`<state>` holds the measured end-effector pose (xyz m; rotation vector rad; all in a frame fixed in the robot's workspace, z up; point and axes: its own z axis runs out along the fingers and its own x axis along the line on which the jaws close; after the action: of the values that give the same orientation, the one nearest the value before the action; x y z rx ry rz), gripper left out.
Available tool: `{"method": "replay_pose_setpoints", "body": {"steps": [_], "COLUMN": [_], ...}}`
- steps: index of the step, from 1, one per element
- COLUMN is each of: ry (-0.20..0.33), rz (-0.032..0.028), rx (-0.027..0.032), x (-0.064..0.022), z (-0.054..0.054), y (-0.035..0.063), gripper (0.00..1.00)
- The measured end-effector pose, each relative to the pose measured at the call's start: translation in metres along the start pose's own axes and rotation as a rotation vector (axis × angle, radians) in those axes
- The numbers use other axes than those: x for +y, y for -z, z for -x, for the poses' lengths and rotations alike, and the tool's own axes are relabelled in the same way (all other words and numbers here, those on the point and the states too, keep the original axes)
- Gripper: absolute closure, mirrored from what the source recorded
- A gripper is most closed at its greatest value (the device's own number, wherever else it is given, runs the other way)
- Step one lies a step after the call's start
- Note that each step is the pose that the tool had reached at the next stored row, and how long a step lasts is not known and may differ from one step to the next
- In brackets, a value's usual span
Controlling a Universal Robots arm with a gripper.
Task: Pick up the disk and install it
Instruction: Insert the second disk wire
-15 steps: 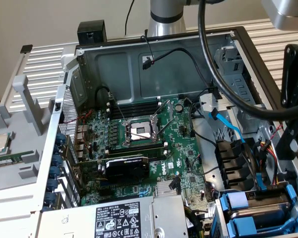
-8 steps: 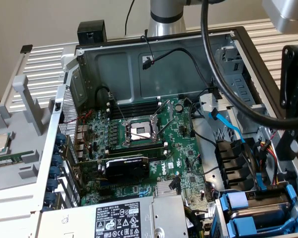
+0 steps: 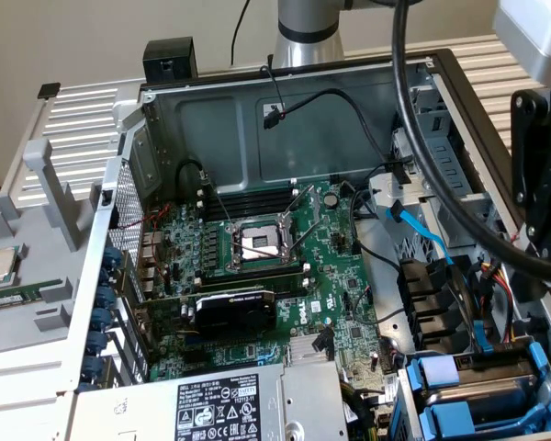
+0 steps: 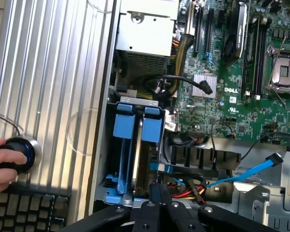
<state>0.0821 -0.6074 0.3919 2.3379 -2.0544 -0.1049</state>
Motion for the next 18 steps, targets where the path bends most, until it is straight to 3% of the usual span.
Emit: {"method": "replay_pose_setpoints", "body": {"steps": [12, 18], "ry": [0.218, 0.326], "rz": [-0.0121, -0.0137], "rx": [0.0167, 0.0238], "x": [0.0002, 0.0003], "z": [0.0, 0.0], "y": [-0.0013, -0.0018], "gripper": [0.89, 0.89]}}
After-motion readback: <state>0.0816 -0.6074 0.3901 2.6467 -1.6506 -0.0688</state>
